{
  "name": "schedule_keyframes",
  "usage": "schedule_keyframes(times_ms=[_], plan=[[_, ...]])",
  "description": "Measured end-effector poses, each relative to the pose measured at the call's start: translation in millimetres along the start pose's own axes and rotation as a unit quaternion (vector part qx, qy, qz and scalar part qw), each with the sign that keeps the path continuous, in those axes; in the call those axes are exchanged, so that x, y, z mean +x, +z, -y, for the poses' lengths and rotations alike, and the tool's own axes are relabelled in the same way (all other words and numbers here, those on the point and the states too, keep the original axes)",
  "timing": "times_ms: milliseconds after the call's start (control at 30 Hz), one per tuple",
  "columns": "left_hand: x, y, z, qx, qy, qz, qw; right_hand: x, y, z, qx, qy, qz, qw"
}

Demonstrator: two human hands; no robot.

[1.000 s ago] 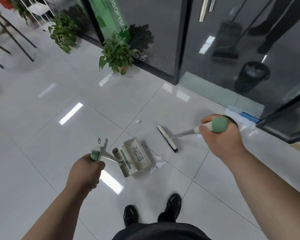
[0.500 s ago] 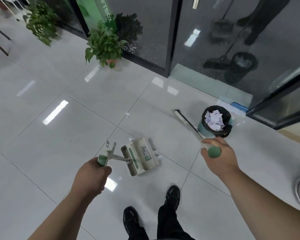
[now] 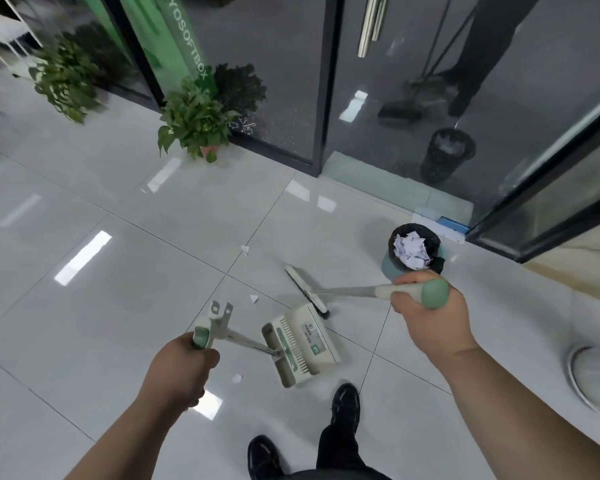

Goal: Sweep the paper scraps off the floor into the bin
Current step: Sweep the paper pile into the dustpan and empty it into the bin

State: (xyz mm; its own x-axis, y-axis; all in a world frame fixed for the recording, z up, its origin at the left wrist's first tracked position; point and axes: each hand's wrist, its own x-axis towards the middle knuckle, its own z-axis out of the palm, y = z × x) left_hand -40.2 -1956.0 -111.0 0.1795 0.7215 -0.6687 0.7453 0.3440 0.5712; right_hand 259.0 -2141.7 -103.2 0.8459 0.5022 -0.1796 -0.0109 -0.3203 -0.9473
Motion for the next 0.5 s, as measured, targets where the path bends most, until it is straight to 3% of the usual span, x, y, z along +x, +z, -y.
schedule_keyframes(times_ms=[133, 367, 500], plan=[[-9, -27, 25, -0.014, -0.007, -0.024, 1.0, -6, 36, 24, 0.008, -0.031, 0.045, 0.998], [-19, -65, 70, -0.021, -0.044, -0.082, 0.995, 13, 125, 13, -0.092, -0.108, 0.166, 0.976], [-21, -80, 92, -0.018, -0.067, -0.12, 0.99, 33, 184, -4, -0.124, -0.073, 0.216, 0.966]])
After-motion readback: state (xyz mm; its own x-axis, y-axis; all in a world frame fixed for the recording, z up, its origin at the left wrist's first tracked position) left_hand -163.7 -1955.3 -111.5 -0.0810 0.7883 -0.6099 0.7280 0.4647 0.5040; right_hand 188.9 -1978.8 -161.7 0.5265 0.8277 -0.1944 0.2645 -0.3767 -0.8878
